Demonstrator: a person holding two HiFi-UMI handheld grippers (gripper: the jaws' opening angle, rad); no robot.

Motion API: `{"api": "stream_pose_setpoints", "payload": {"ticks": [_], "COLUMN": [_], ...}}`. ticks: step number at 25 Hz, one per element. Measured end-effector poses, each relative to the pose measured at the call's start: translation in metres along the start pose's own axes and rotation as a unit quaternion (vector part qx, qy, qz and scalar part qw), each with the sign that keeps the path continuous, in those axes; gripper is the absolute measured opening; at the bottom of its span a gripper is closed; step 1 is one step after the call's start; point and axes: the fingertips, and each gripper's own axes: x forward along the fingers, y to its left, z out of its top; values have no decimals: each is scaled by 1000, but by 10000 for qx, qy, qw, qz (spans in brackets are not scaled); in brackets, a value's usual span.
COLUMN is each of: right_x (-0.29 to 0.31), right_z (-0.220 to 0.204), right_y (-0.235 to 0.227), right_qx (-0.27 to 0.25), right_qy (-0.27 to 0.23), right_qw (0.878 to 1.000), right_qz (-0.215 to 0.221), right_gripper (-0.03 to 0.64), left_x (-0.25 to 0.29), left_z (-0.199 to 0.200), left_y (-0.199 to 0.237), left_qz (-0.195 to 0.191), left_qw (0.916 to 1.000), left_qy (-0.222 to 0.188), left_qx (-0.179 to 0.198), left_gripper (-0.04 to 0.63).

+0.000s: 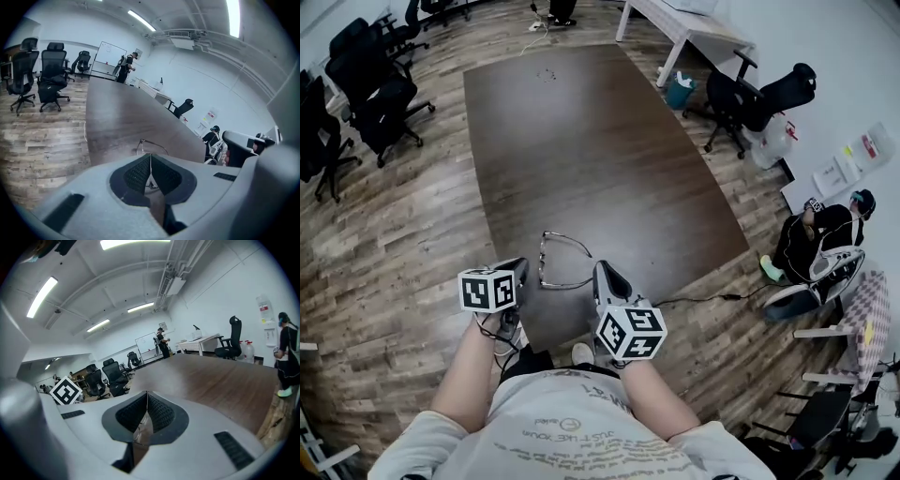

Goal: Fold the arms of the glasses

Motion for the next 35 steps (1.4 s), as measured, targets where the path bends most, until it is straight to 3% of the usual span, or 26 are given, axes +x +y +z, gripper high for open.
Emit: {"api": "stream_pose_setpoints", "payload": {"ticks": [6, 9, 13, 16, 18, 26, 35], "right_x": [-5, -9, -18, -22, -25, -36, -38], "right_z": [-1, -1, -3, -8, -9, -8, -8], "right_y": [-11, -21, -35, -39, -40, -51, -57], "right_qx": [175, 255, 360, 420, 444, 463, 348], "right_qy": [-110, -174, -250, -261, -278, -332, -274], "right_qw": [9980, 9956, 9910, 9880, 9862, 9807, 9823], "right_qz": [-597, -881, -1265, -1466, -1568, -1871, -1819], "right_gripper": [17, 17, 17, 17, 17, 17, 17], "left_x": [30, 47, 66, 78, 84, 101, 109], "left_z": [5, 0, -6, -15, -18, -22, -29], "left_y": [7, 12, 17, 18, 20, 16, 16], "left_qz": [-887, -1113, -1198, -1308, -1328, -1293, -987], "left_qw": [9935, 9869, 9799, 9736, 9716, 9678, 9698], "left_qy": [700, 1127, 1536, 1786, 1876, 2099, 2164], "left_qx": [-153, -291, -432, -550, -562, -508, -547], "left_gripper": [17, 17, 26, 84, 84, 84, 83]}}
